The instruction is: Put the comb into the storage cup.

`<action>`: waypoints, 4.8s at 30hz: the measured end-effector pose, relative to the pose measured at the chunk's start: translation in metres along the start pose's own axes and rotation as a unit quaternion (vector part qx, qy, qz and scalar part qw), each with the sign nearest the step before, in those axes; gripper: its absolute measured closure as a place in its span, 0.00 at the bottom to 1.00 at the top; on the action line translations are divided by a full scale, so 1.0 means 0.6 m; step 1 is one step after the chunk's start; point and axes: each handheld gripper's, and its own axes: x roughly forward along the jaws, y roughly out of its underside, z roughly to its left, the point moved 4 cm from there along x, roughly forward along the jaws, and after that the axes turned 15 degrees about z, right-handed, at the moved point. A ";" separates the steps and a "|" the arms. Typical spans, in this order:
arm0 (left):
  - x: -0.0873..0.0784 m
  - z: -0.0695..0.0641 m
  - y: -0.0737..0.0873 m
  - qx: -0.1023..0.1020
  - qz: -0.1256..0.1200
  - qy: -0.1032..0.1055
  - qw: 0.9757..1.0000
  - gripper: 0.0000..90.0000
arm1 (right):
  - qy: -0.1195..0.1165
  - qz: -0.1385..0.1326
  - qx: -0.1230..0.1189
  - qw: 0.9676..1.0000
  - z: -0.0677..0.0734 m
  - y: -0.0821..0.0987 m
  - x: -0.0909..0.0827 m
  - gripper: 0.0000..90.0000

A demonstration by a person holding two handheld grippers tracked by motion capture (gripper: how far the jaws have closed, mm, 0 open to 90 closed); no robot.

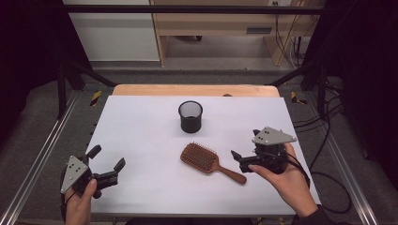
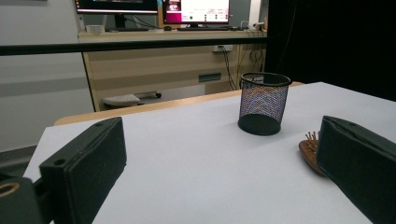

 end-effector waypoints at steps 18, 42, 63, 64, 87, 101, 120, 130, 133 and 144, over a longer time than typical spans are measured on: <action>0.001 0.001 0.001 -0.002 0.003 0.002 1.000 0.02 | -0.024 0.062 -0.006 0.998 0.006 0.009 0.045 0.08; 0.004 0.006 0.006 -0.009 0.005 0.005 1.000 0.02 | -0.085 0.151 -0.037 0.984 0.029 0.029 0.125 0.10; 0.006 0.004 0.006 -0.001 0.010 0.002 1.000 0.02 | -0.123 0.200 -0.060 0.970 0.064 0.039 0.170 0.10; 0.005 0.003 0.005 0.000 0.010 0.003 1.000 0.02 | -0.124 0.202 -0.063 0.970 0.065 0.040 0.173 0.09; 0.002 0.002 0.005 0.005 0.010 0.001 1.000 0.02 | -0.143 0.238 -0.070 0.958 0.081 0.060 0.196 0.08; 0.003 0.001 0.006 0.003 0.011 0.002 1.000 0.02 | -0.140 0.235 -0.071 0.959 0.081 0.068 0.212 0.10; 0.004 0.000 0.005 0.010 0.013 0.005 1.000 0.03 | -0.143 0.243 -0.067 0.957 0.082 0.075 0.227 0.11; 0.005 -0.002 0.005 0.011 0.013 0.007 1.000 0.03 | -0.143 0.245 -0.072 0.956 0.075 0.073 0.232 0.23; 0.005 -0.002 0.004 0.012 0.013 0.007 1.000 0.03 | -0.139 0.244 -0.072 0.957 0.071 0.070 0.229 0.27; 0.006 -0.004 0.004 0.015 0.013 0.011 1.000 0.03 | -0.135 0.262 -0.087 0.952 0.065 0.062 0.225 0.50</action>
